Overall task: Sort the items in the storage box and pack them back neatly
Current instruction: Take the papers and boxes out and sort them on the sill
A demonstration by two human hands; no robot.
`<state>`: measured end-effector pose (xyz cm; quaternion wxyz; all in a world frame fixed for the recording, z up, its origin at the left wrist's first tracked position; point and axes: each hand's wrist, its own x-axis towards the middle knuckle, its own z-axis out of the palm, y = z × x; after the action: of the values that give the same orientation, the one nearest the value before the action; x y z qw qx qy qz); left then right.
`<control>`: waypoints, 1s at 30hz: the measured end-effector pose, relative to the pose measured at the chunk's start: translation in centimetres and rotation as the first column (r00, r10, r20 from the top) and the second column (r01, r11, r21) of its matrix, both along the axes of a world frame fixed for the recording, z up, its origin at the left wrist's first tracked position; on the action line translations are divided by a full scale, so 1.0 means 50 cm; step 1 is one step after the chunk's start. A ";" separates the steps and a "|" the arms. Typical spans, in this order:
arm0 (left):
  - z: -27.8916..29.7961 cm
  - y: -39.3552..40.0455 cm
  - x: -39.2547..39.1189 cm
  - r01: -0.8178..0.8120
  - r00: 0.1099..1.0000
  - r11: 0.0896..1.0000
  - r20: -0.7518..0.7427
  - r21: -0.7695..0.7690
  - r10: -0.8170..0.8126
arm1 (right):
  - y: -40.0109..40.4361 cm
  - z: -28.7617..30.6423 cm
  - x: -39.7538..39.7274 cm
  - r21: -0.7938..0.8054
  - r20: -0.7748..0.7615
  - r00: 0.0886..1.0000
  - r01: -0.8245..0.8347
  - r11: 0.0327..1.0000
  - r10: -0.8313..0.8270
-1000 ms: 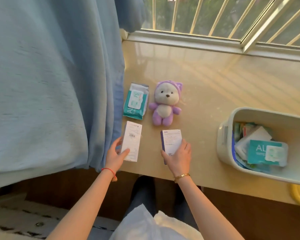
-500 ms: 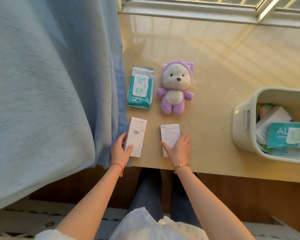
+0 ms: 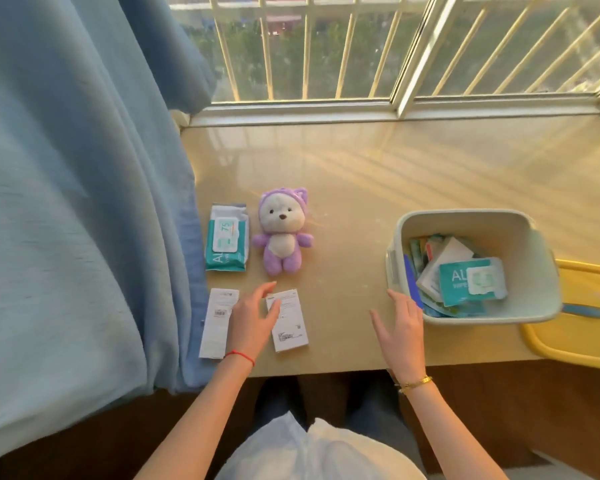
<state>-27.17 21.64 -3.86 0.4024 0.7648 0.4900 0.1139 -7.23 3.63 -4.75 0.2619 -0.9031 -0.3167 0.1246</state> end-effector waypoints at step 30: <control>-0.132 -0.342 0.696 -0.238 0.864 0.963 -0.480 -0.126 0.150 | -0.165 -0.152 0.694 -0.326 -0.285 0.844 -0.531 0.782 0.454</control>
<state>7.61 4.54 -10.48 0.3271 0.6764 0.6552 -0.0783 27.45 -4.60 -12.36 0.0626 -0.8056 -0.4840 0.3359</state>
